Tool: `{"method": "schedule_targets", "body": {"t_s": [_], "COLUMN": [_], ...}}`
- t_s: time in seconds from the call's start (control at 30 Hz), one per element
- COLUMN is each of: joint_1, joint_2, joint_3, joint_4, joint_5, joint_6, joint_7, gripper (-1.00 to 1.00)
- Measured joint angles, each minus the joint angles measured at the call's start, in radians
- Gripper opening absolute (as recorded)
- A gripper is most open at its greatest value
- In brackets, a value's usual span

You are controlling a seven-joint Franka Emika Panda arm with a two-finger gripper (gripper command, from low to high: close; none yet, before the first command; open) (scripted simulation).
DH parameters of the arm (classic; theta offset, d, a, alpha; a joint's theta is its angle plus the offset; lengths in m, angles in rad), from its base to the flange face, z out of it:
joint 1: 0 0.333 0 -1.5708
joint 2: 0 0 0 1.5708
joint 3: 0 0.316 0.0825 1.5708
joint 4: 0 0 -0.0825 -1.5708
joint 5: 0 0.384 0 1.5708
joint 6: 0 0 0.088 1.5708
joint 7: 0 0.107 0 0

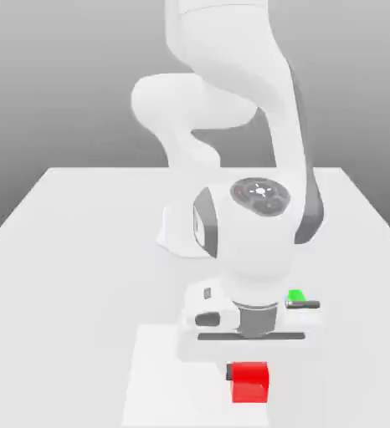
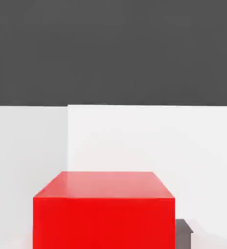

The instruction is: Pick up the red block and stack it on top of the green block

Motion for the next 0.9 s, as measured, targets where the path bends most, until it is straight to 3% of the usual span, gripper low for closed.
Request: {"method": "schedule_targets", "body": {"t_s": [0.23, 0.4, 0.9], "joint_1": [-0.016, 0.048, 0.337], "joint_2": [-0.211, -0.32, -0.586], "joint_3": [0.055, 0.105, 0.106], "joint_4": [-0.053, -0.144, -0.404], "joint_5": [0.064, 0.085, 0.225], "joint_6": [-0.157, -0.176, -0.179], "joint_7": [-0.098, -0.298, -0.936], "gripper": [-1.0, -1.0, -1.0]}}
